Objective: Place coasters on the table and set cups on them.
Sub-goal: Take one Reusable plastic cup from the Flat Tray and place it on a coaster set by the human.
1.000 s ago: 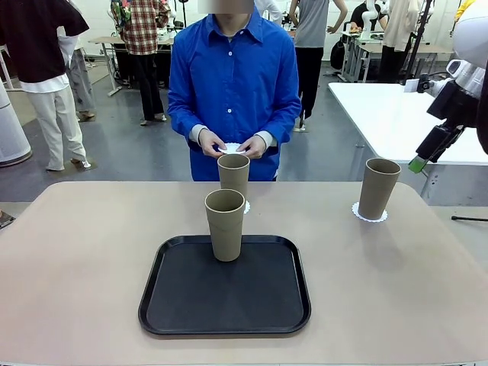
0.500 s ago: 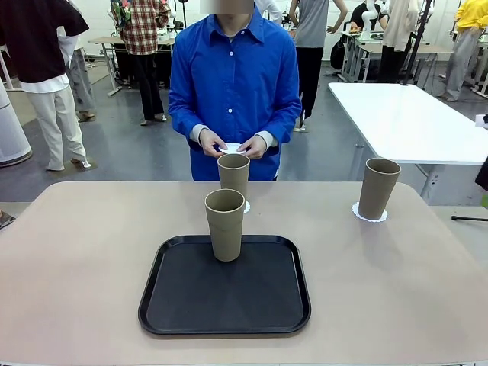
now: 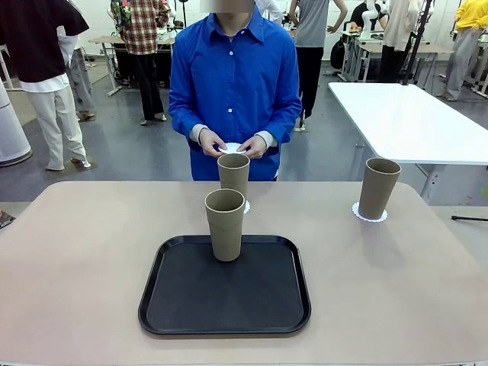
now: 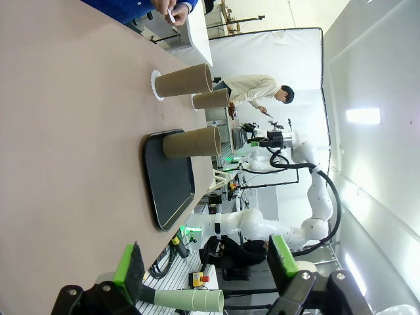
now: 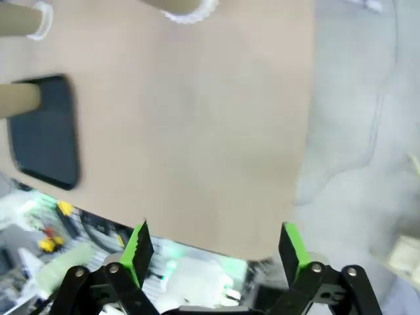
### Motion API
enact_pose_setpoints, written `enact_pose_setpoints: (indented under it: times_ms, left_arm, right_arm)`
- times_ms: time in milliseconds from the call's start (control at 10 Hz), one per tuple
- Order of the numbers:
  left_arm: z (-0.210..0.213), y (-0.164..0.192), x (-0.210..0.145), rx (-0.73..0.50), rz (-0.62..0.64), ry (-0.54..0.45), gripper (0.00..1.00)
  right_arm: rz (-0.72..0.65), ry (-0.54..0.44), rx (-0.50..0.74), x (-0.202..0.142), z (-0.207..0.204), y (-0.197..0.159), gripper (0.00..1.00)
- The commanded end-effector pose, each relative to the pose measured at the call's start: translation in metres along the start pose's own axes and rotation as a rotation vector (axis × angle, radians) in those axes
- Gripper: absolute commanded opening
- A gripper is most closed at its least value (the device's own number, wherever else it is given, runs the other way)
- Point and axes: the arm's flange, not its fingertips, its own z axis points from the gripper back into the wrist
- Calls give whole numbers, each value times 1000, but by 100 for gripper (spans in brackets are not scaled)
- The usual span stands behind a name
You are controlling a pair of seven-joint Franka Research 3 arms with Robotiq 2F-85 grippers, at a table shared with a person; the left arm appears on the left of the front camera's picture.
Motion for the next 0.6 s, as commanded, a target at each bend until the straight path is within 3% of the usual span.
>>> enact_pose_setpoints:
  times_ms: [0,100,300,500]
  left_arm:
    - [1,-3,1,-8,2,-12,100]
    - [1,-3,1,-8,2,-12,100]
    - [1,-3,1,-8,2,-12,100]
    - [1,-3,1,-8,2,-12,100]
  right_arm:
    - [14,-110,408,-8,12,-51,100]
    - [-22,-136,521,-12,13,-75,100]
    - [-61,-86,729,-18,-5,-117,100]
    - [-56,-74,822,-20,-26,-138,100]
